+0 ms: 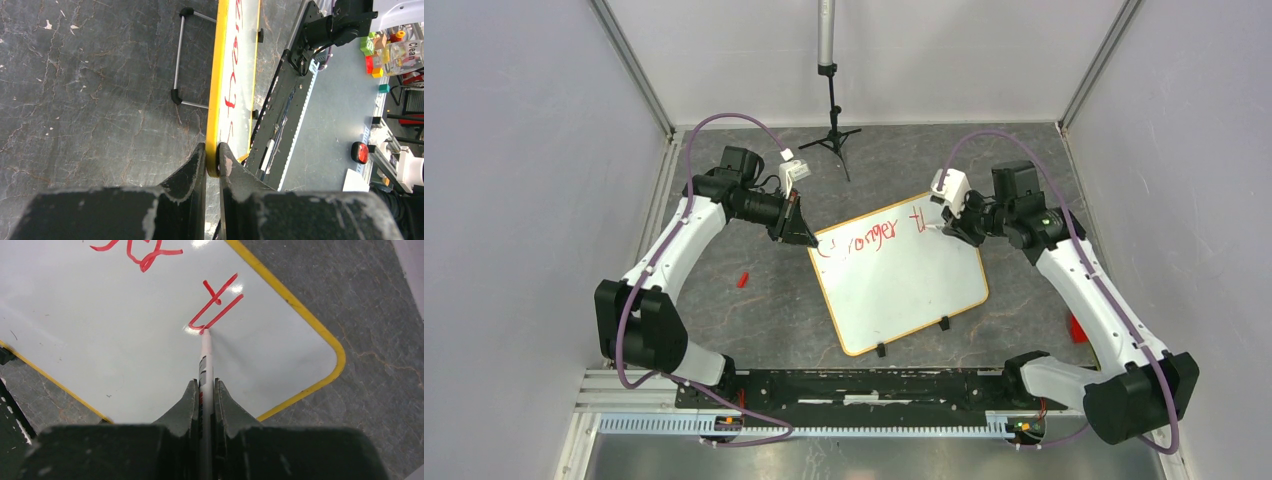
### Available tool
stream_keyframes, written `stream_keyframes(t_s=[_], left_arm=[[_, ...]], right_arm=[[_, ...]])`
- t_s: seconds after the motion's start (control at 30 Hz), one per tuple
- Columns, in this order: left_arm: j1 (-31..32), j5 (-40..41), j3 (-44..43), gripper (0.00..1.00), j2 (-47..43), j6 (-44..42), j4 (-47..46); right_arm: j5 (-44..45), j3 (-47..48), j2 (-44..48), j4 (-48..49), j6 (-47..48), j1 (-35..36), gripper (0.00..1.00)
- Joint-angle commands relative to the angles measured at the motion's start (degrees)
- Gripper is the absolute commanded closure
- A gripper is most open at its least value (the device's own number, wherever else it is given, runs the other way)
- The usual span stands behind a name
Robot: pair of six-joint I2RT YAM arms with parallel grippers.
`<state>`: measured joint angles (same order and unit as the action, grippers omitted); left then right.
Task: Write a sentence on the whiteboard
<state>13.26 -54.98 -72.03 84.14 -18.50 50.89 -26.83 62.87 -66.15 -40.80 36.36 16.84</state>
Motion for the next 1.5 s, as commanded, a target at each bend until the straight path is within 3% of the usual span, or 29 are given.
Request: stream_keyframes(t_s=[0.0,0.87,1.47], left_arm=[[0.23,0.04,-0.28,0.98,-0.29,-0.04,-1.05],[0.19,0.75,-1.43,0.98,0.05,0.18,-1.12],[0.21,0.23,-0.66,0.98,0.16,-0.05,-1.08]], right_arm=[[-0.08,4.21,-0.61,2.52,-0.71,-0.1,1.0],[4.52,6.1,-3.17,2.15,0.12,-0.23,1.0],[2.75,0.33,0.36,-1.07,1.76,-0.25,1.0]])
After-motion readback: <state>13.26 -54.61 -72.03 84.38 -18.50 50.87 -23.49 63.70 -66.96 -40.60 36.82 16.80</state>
